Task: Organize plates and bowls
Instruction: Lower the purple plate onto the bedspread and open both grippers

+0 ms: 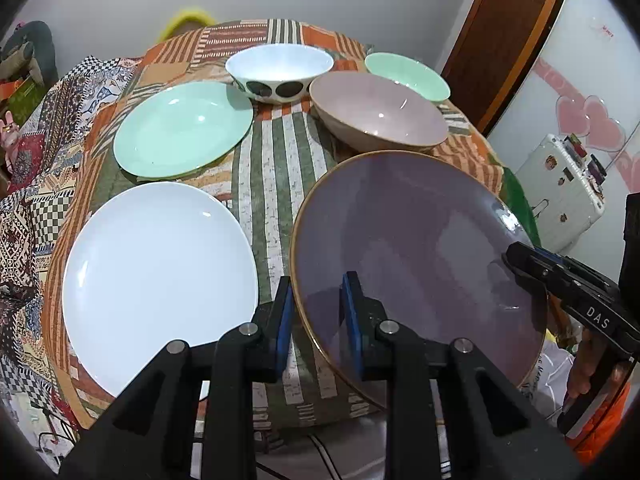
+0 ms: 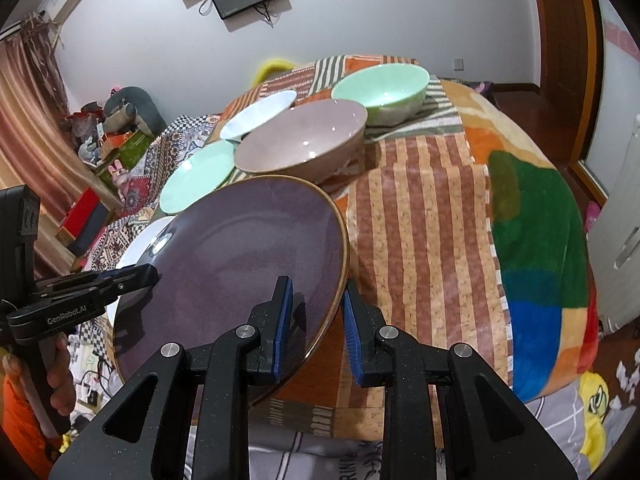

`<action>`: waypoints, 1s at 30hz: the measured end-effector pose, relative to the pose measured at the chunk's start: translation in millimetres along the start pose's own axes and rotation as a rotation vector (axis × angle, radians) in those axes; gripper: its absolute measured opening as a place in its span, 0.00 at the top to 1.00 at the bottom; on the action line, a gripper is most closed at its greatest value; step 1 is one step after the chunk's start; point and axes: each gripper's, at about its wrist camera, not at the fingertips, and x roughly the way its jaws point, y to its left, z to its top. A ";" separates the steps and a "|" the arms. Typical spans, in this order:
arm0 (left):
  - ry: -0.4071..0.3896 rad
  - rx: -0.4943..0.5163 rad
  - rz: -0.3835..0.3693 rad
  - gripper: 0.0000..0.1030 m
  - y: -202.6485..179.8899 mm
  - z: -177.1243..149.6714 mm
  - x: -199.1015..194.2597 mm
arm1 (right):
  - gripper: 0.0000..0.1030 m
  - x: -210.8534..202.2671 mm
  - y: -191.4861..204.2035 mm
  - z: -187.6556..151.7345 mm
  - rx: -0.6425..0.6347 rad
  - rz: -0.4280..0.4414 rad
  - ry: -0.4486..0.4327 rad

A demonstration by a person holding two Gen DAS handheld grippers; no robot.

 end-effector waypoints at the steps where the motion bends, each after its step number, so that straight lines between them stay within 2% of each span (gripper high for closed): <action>1: 0.008 -0.001 0.002 0.77 0.1 0.6 2.6 | 0.78 1.2 0.0 -0.3 0.002 0.000 0.003; 19: 0.112 -0.025 0.027 0.77 5.0 8.4 51.2 | 0.78 28.4 -11.7 -2.9 0.040 -0.005 0.066; 30: 0.114 -0.044 0.015 0.78 9.2 4.3 54.5 | 0.78 34.8 -14.2 -0.7 0.029 -0.008 0.094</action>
